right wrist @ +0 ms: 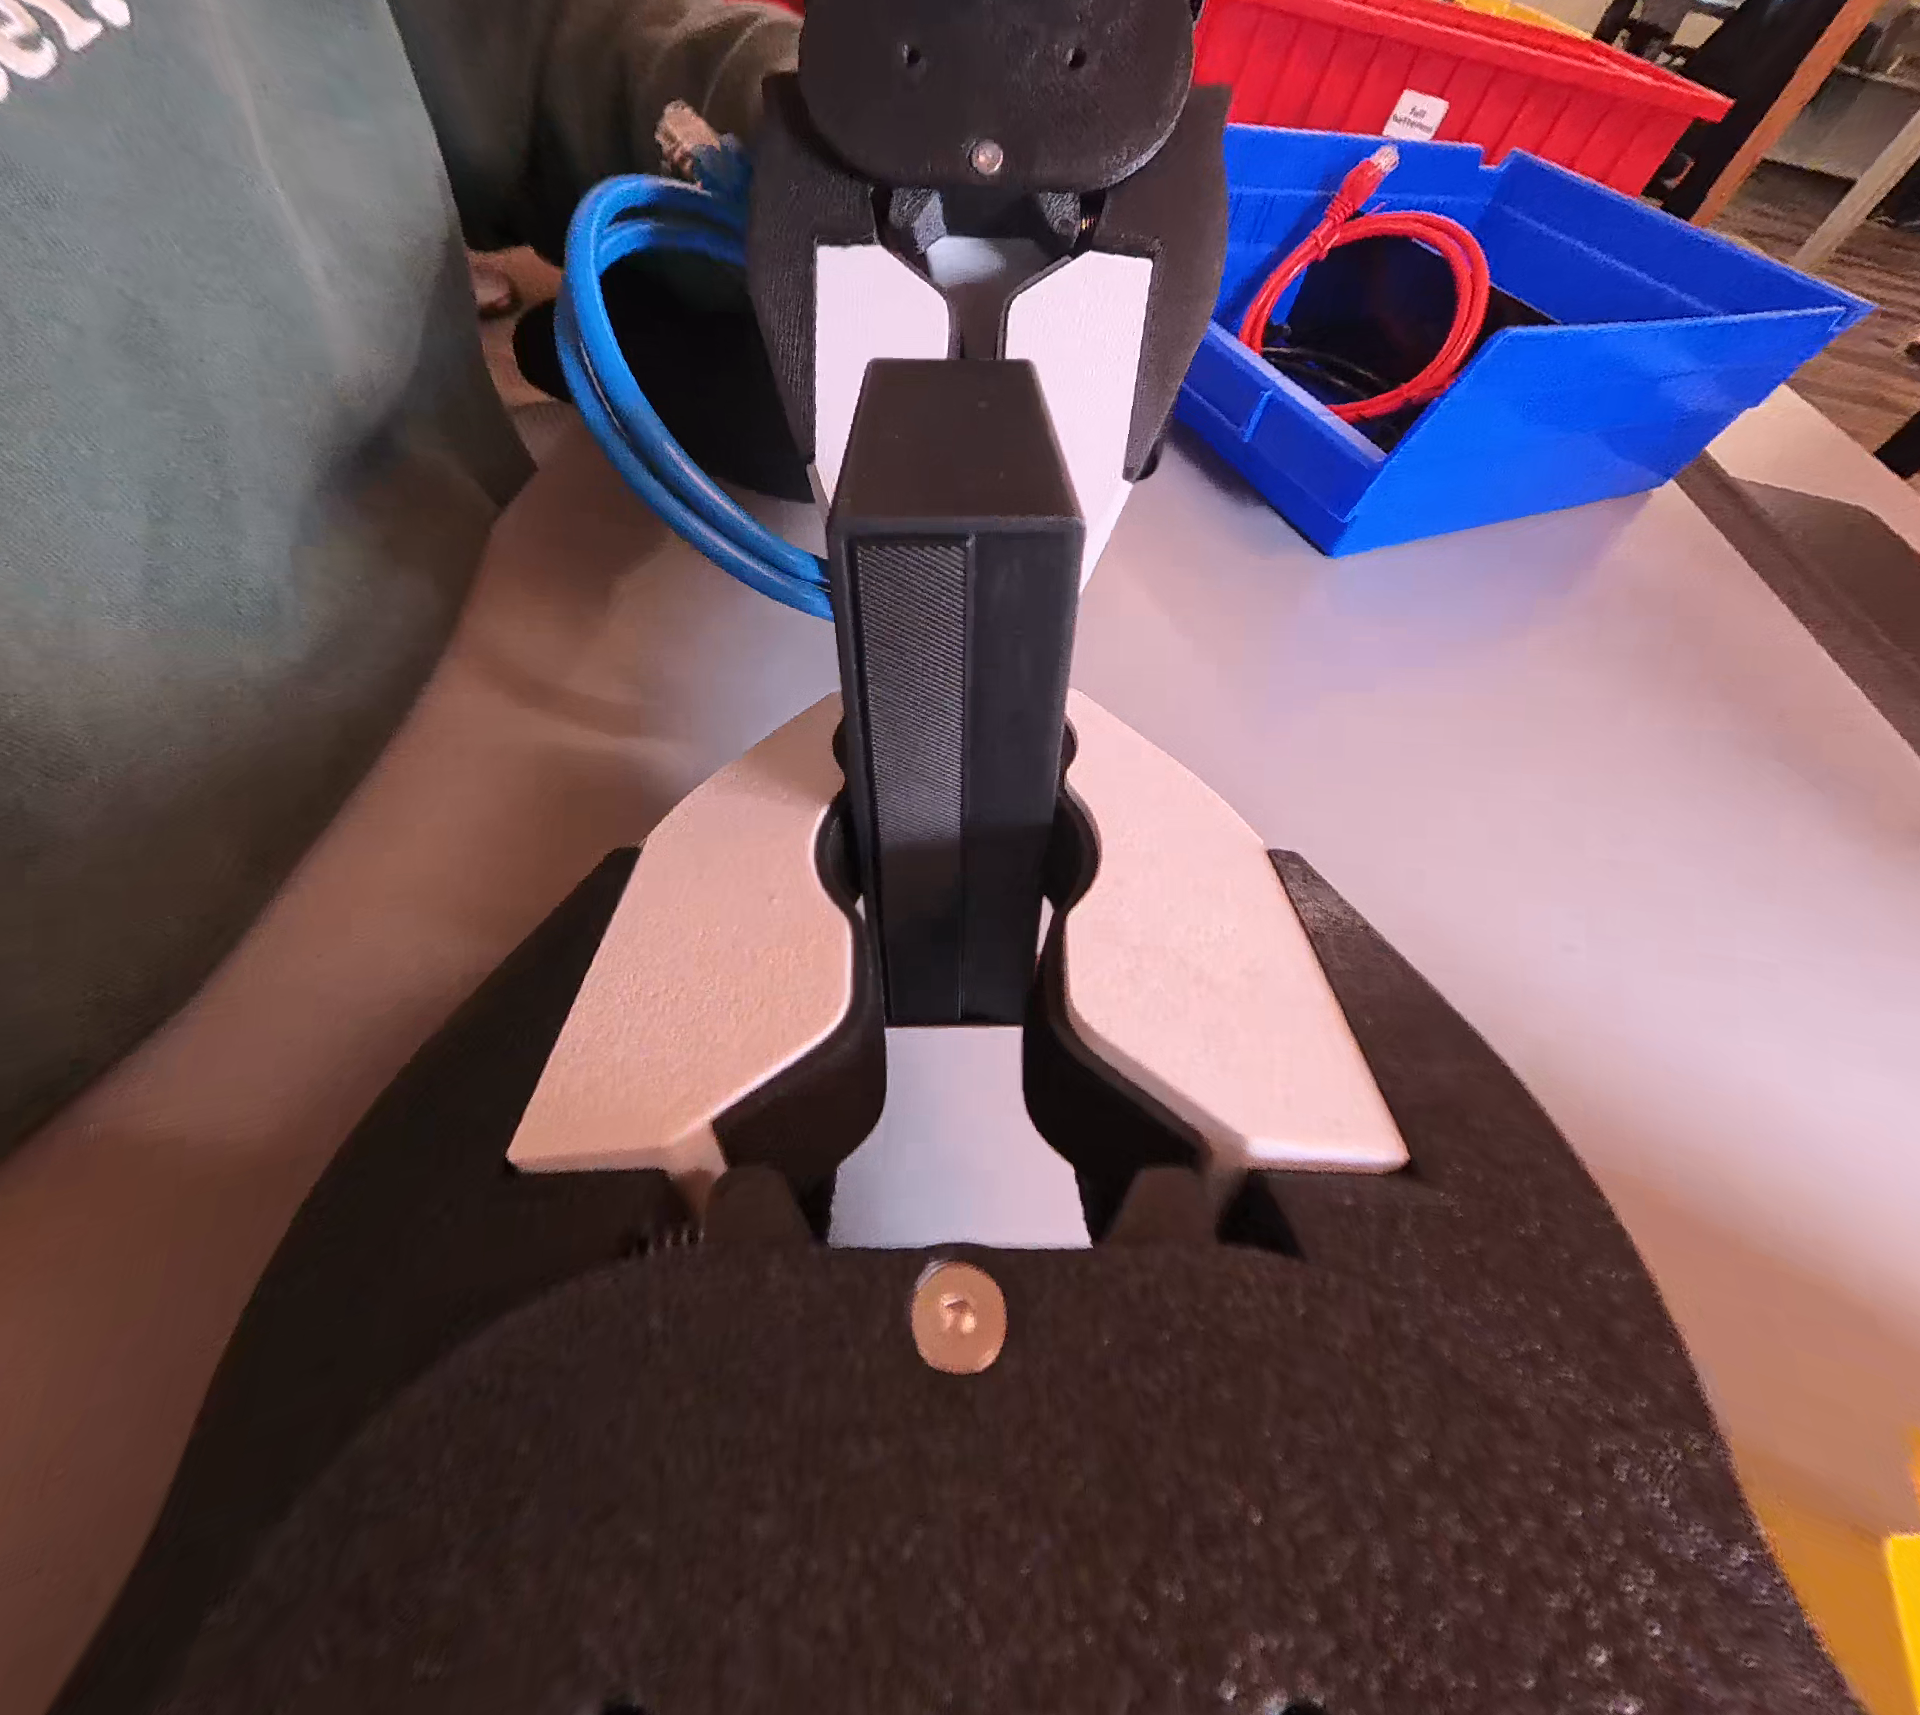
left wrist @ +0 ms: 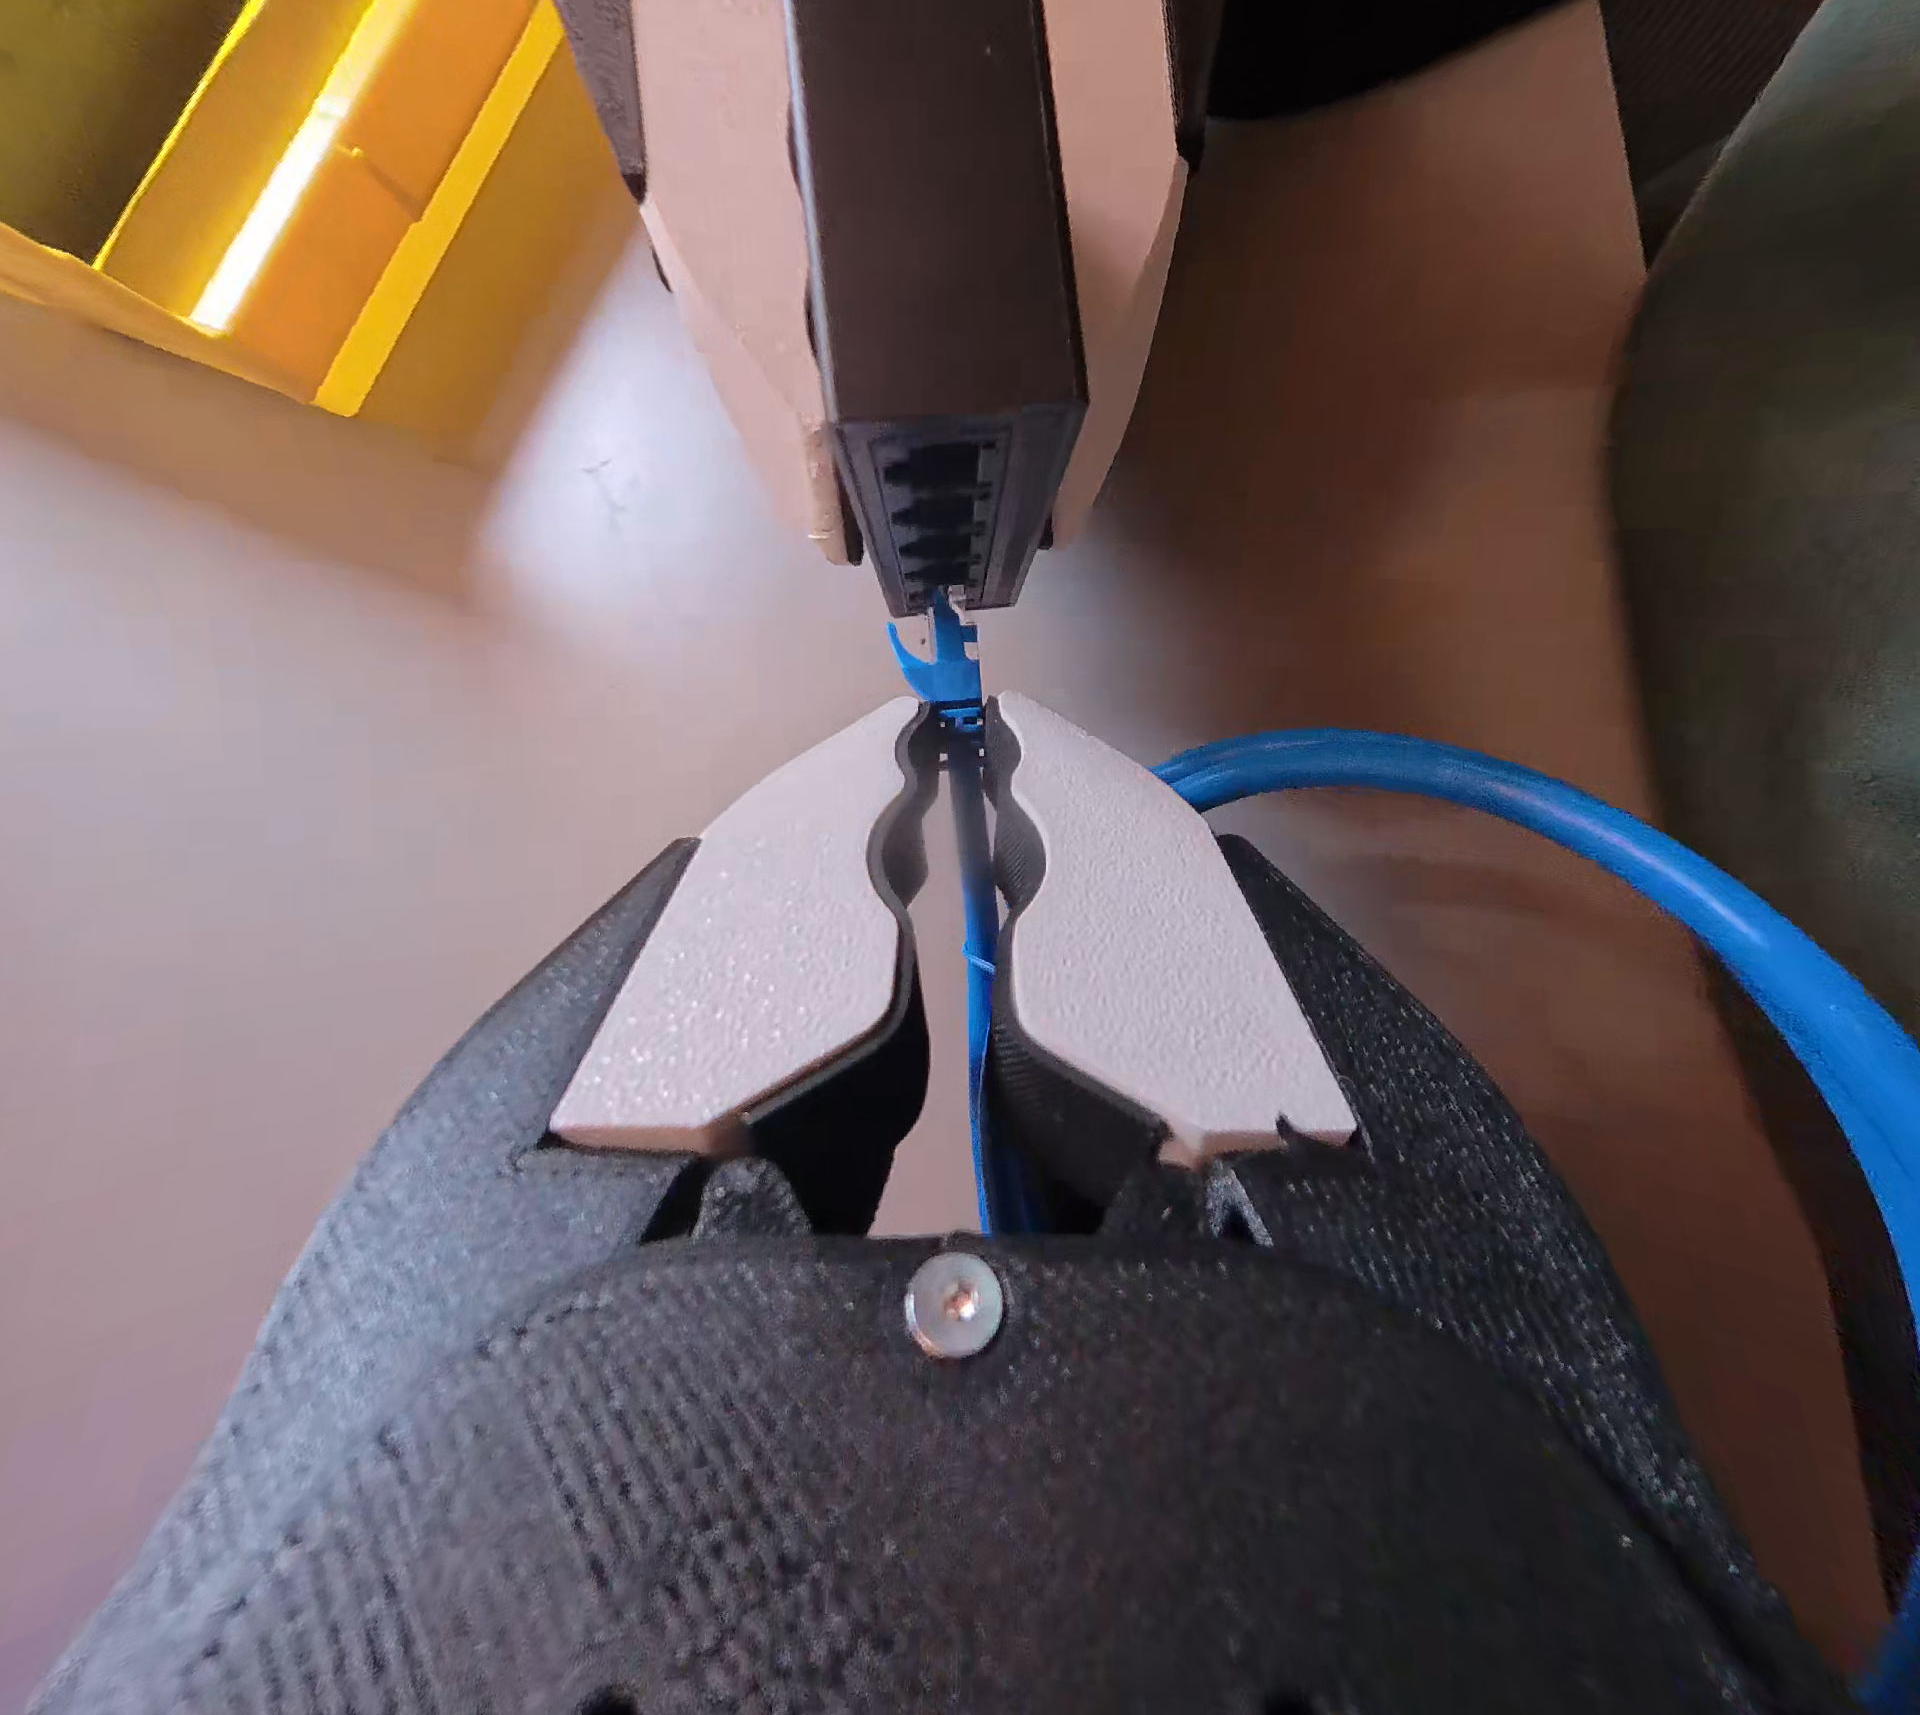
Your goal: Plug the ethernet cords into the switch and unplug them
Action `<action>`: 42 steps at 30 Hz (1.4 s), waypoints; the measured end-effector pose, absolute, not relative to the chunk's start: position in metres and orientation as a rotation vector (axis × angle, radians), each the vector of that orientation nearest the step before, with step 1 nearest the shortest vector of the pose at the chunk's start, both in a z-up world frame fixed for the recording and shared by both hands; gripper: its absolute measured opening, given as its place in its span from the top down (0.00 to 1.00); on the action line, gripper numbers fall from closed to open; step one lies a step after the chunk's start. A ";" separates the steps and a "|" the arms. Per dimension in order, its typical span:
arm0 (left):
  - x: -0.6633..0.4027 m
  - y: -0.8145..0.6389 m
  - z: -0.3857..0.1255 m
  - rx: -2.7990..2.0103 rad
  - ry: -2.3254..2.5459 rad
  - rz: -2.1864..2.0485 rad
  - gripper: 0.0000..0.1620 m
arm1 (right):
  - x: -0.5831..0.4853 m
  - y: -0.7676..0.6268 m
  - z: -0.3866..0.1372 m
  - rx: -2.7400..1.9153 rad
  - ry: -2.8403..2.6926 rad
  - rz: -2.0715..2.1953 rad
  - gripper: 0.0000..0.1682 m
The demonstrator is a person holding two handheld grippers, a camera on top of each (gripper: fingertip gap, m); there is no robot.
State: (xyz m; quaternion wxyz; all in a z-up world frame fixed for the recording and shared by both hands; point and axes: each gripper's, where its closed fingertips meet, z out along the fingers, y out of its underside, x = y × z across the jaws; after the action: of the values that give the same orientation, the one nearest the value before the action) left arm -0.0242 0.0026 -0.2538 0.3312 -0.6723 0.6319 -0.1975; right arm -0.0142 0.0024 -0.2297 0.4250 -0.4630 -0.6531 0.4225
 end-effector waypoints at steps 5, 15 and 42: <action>-0.026 0.008 -0.257 -1.799 1.578 -0.621 0.95 | -0.017 0.009 -0.230 -1.210 -1.594 1.082 0.83; -0.039 0.014 -0.245 -1.888 1.370 -0.912 0.95 | -0.008 0.027 -0.216 -1.370 -1.515 1.118 0.82; -0.036 0.012 -0.257 -1.963 1.331 -0.977 0.95 | -0.009 0.024 -0.235 -1.391 -1.522 1.249 0.84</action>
State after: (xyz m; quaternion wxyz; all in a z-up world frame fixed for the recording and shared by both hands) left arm -0.0360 0.0116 -0.2573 0.2844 -0.7336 0.4974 -0.3654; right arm -0.0090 0.0242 -0.2347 0.3573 -0.5388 -0.5897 0.4840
